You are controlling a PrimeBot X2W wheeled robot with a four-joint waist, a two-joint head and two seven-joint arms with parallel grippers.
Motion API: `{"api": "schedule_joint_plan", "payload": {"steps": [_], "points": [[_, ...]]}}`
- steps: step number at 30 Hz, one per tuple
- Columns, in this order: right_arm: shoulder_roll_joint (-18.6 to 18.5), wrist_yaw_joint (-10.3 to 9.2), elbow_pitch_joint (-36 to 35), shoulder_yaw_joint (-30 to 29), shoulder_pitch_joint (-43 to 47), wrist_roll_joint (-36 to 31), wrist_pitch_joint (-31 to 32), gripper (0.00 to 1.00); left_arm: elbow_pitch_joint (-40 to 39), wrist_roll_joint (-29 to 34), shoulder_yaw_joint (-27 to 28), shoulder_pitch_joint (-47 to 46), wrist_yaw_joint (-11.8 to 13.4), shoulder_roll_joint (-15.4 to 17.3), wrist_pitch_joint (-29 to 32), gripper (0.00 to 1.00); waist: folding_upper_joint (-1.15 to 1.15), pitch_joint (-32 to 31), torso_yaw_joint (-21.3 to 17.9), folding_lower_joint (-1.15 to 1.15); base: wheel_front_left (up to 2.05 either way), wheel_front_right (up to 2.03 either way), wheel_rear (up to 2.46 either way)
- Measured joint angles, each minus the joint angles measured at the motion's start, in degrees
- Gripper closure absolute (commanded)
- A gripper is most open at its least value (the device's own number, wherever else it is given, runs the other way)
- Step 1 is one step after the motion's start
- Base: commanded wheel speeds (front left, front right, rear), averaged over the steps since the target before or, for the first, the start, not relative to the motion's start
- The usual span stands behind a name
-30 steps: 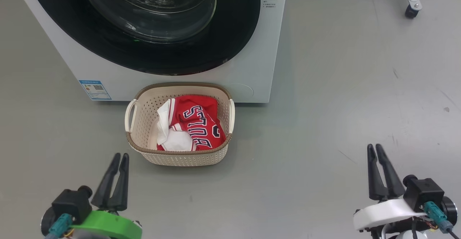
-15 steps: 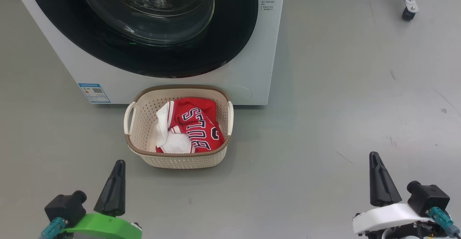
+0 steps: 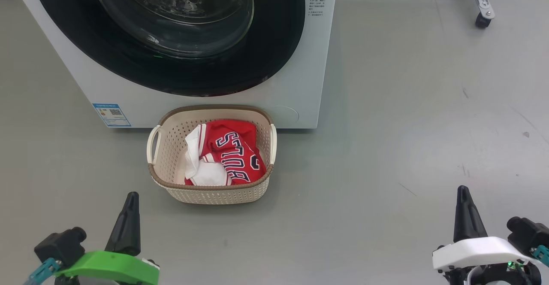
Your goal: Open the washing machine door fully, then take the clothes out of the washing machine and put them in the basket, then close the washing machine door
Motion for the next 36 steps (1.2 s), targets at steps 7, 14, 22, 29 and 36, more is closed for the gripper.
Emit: {"api": "schedule_joint_plan", "payload": {"steps": [7,14,22,29,36], "points": [[-0.4,0.19,0.4,-0.5,-0.6,5.7,1.3,1.0,0.1,-4.6,0.8,0.0,0.0,0.0,1.3,1.0,0.0,-0.3,-0.2,0.0,0.0,0.0,0.0],[-0.9,0.57,1.0,-0.9,-1.1,11.4,2.5,1.0,0.3,-9.0,1.7,0.0,0.0,0.0,2.8,1.0,0.0,-0.7,-0.3,0.0,0.0,0.0,0.0],[-1.4,1.07,1.8,-1.5,-1.8,18.0,4.1,1.0,0.8,-14.7,2.6,-0.1,0.0,0.0,4.1,1.0,0.0,-1.1,-0.5,0.0,0.0,0.0,0.0],[-1.8,1.57,2.6,-1.8,-2.8,23.7,5.1,1.0,1.3,-19.1,3.6,-0.1,0.0,0.0,5.3,1.0,0.0,-1.5,-0.7,0.0,0.0,0.0,0.0],[-2.1,2.08,3.3,-2.2,-3.5,29.3,6.3,1.0,1.7,-23.5,4.3,-0.2,0.0,-0.1,6.6,1.0,0.0,-1.8,-0.8,0.0,0.0,0.0,0.0]]}}
